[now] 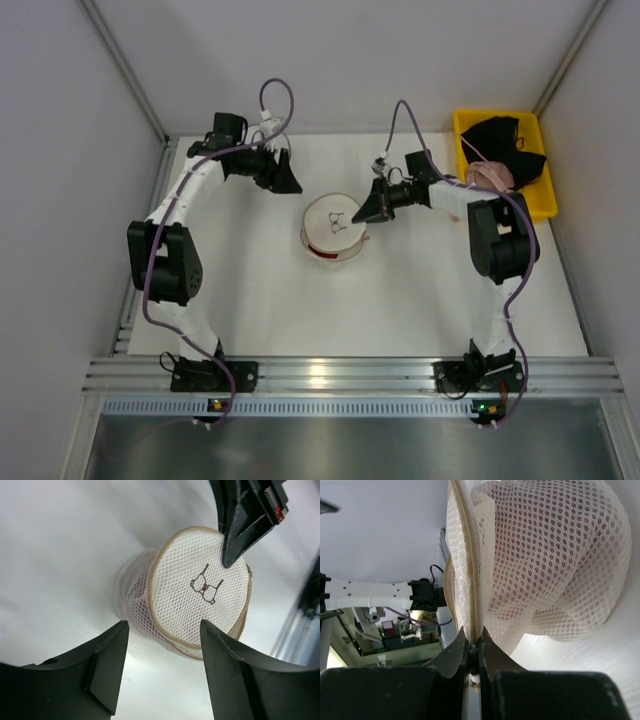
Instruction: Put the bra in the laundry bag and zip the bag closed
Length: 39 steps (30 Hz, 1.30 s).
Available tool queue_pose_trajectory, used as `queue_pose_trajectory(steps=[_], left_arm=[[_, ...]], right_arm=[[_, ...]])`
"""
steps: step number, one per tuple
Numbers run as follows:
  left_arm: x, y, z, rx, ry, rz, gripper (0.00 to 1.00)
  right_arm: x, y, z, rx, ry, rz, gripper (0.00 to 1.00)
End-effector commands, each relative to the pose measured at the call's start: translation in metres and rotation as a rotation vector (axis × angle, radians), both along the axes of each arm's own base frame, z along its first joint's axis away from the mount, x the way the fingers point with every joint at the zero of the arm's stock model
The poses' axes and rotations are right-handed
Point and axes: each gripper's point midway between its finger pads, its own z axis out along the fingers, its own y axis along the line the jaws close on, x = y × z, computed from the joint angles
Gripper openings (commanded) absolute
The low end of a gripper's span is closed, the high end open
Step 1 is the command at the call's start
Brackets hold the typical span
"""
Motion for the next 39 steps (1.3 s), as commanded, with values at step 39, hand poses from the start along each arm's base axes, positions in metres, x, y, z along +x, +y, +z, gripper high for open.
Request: queue_pose_trajectory(steps=[39], left_arm=[[-0.110,-0.165,-0.073,0.689,-0.638,-0.871,0.56]], right_arm=[[-0.015,0.028,0.016,-0.124,0.046,-0.063,0.00]])
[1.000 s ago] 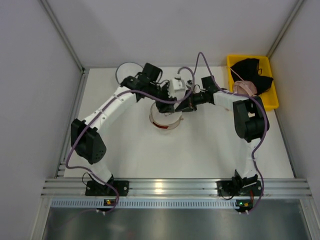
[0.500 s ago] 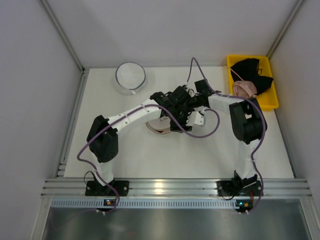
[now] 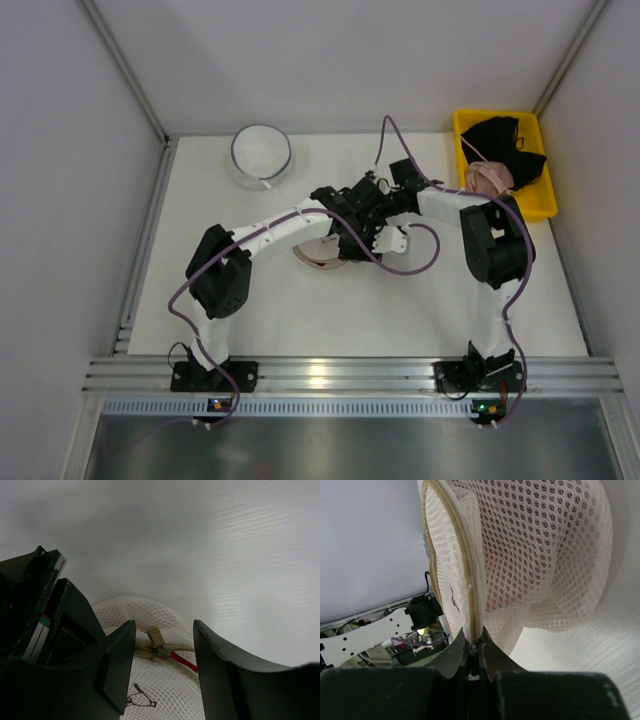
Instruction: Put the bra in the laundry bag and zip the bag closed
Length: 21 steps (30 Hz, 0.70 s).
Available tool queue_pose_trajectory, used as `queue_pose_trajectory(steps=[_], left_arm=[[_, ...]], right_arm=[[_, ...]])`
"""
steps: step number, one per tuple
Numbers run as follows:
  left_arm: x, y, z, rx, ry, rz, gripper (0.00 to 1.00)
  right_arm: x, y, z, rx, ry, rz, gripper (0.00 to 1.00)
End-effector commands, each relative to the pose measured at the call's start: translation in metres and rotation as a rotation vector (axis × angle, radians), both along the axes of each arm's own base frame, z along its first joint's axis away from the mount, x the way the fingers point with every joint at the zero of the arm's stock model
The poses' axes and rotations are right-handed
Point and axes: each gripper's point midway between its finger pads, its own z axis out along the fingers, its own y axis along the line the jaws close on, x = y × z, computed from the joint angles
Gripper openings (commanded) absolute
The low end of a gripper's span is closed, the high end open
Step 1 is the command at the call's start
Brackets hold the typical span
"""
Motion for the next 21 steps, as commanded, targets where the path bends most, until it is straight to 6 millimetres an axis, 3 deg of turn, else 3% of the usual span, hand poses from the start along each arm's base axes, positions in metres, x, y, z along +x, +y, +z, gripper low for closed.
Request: queue_pose_trajectory(steps=[1,5,12,14,15,21], left_arm=[[0.018,-0.009,0.016,-0.028,-0.082,0.016,0.56],[0.021,-0.007,0.013,-0.018,-0.092,0.025,0.52],[0.005,0.002,0.008,-0.016,-0.055,-0.008,0.09],[-0.002,0.005,0.011,-0.029,-0.046,-0.022,0.01],[-0.009,0.010,0.004,-0.016,-0.028,-0.031,0.00],[-0.042,0.025,0.013,-0.058,0.031,-0.093,0.00]], right_arm=[[0.007,0.006,0.038,0.029,-0.108,0.015,0.00],[0.008,0.006,0.037,0.030,-0.108,0.014,0.00],[0.013,0.007,0.039,0.025,-0.124,0.019,0.00],[0.015,0.006,0.037,0.013,-0.131,0.018,0.00],[0.017,0.006,0.038,0.011,-0.143,0.020,0.00],[0.033,-0.001,0.031,-0.022,-0.171,0.022,0.00]])
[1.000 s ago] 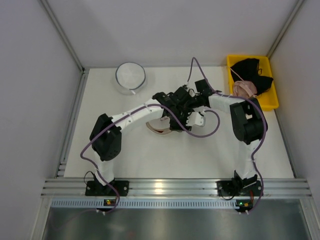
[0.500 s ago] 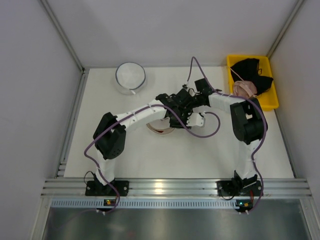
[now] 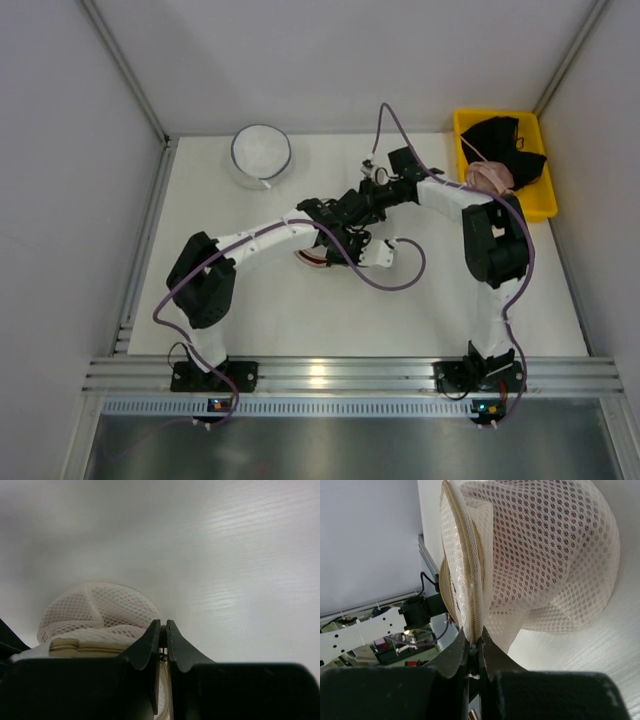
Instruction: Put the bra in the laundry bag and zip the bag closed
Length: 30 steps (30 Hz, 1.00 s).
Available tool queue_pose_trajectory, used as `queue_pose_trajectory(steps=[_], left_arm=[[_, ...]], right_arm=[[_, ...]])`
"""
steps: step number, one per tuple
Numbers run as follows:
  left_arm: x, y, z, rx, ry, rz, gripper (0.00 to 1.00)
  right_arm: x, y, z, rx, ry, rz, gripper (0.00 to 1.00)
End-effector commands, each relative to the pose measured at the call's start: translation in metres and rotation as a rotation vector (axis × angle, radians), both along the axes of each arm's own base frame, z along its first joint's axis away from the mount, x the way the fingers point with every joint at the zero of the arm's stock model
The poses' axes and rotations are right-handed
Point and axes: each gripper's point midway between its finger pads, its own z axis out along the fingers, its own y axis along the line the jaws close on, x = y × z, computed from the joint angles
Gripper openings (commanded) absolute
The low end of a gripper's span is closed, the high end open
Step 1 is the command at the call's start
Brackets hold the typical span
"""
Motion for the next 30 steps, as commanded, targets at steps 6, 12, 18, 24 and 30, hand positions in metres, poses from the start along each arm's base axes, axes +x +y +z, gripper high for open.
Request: queue_pose_trajectory(steps=[6,12,18,24,30], left_arm=[[-0.067,0.013,0.027,-0.120,0.177,-0.121,0.00],[-0.046,-0.006,0.036,-0.134,0.172,-0.036,0.00],[-0.013,-0.030,0.042,-0.181,0.149,0.052,0.00],[0.015,-0.046,0.045,-0.208,0.070,0.077,0.00],[0.026,-0.055,0.044,-0.208,0.055,0.088,0.00]], right_arm=[[0.035,-0.002,0.015,0.003,-0.142,0.035,0.00],[0.038,0.001,0.025,0.022,-0.171,0.064,0.29],[0.028,-0.037,0.037,-0.024,-0.157,0.049,0.79],[-0.016,-0.054,0.031,0.028,-0.026,0.085,0.71],[-0.038,-0.023,0.027,0.105,0.048,0.149,0.62]])
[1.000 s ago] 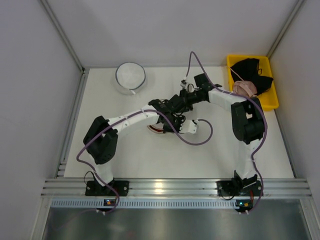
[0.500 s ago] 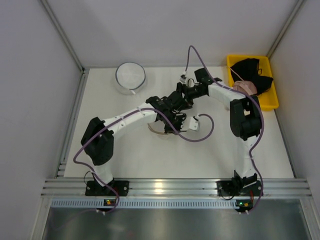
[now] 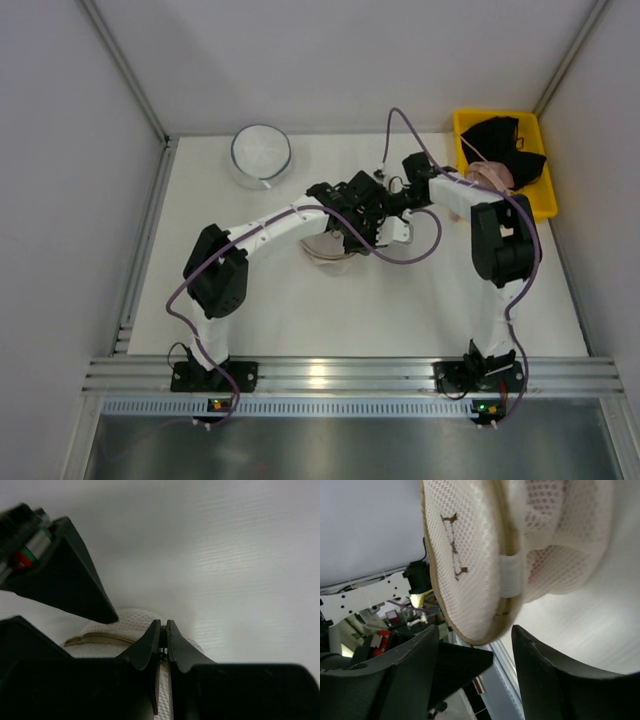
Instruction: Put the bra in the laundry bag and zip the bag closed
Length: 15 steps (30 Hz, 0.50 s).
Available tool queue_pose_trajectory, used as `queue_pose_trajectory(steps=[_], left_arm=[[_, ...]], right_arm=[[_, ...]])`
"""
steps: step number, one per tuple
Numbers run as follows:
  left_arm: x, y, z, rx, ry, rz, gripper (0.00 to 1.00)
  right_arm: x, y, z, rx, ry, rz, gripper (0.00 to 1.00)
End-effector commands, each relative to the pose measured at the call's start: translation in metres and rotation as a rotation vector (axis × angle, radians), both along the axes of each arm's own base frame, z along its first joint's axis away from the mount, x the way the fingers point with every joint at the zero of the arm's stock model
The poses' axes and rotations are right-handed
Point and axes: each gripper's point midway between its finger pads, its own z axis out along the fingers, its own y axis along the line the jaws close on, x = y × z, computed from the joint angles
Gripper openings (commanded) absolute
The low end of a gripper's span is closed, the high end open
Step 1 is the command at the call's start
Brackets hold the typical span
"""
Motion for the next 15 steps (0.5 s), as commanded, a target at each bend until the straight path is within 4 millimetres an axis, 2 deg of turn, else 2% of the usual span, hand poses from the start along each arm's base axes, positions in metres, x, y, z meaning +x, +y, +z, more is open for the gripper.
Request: queue_pose_trajectory(steps=[1,4,5,6,8,9,10,12,14,15], left_arm=[[0.015,-0.013,0.015,-0.051,-0.044,0.019,0.00],[0.014,-0.013,0.018,-0.055,-0.041,0.025,0.00],[0.012,-0.012,0.018,-0.055,-0.039,0.023,0.00],[0.007,-0.008,0.018,-0.054,-0.035,0.018,0.00],[-0.002,-0.004,0.016,-0.059,-0.020,-0.012,0.00],[-0.007,-0.002,0.022,-0.074,-0.025,-0.029,0.00],[-0.018,0.007,0.009,-0.048,0.003,-0.049,0.00],[-0.029,0.015,0.008,-0.042,-0.008,-0.089,0.00],[-0.041,0.026,-0.004,-0.016,0.015,-0.100,0.00],[-0.045,0.029,-0.003,-0.014,0.020,-0.104,0.00]], right_arm=[[-0.019,0.027,0.021,0.091,0.010,0.081,0.59],[-0.019,0.031,0.017,0.083,0.010,0.090,0.26],[-0.017,0.031,0.016,0.077,0.003,0.088,0.07],[-0.013,0.032,0.017,0.070,-0.009,0.086,0.00],[-0.006,0.032,0.016,0.064,-0.010,0.081,0.00],[0.001,0.033,0.021,0.068,-0.041,0.083,0.00],[0.005,0.033,0.016,0.062,-0.034,0.085,0.00],[0.021,0.033,0.016,0.044,-0.116,0.099,0.00],[0.027,0.033,0.006,0.026,-0.109,0.108,0.00],[0.036,0.036,0.011,0.032,-0.149,0.120,0.00]])
